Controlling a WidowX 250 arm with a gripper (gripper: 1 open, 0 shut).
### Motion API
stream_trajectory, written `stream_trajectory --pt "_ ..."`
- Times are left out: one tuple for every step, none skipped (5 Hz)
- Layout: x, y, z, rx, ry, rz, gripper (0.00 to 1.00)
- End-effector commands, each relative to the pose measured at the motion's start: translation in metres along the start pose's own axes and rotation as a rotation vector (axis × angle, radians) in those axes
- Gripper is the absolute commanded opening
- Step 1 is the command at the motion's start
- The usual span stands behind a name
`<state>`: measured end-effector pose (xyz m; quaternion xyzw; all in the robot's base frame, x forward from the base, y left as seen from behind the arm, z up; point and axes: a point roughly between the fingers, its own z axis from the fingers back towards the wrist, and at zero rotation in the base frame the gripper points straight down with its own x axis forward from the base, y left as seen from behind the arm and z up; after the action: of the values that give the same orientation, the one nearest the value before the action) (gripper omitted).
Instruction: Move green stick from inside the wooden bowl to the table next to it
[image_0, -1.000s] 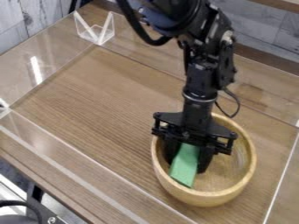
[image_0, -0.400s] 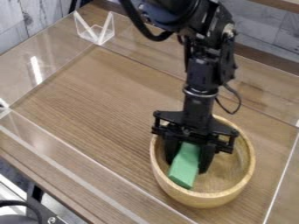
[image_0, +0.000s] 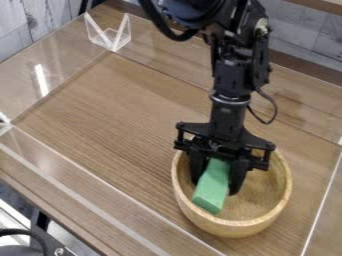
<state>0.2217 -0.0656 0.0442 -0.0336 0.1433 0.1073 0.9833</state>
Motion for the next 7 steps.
stream_trajectory --pt "0.005 -0.005 0.025 -0.047 -0.067 -0.002 0.00" --pt "0.004 -0.006 0.032 -0.062 -0.068 -0.005 0.00" --pt "0.003 -0.007 0.040 -0.077 -0.069 -0.008 0.00" --pt "0.002 -0.008 0.054 -0.101 -0.082 -0.012 0.00" --pt "0.002 -0.006 0.084 -0.153 -0.127 -0.014 0.00" --pt "0.012 0.012 0.117 -0.204 -0.179 0.025 0.00" --pt "0.026 0.044 0.141 -0.228 -0.231 0.071 0.00"
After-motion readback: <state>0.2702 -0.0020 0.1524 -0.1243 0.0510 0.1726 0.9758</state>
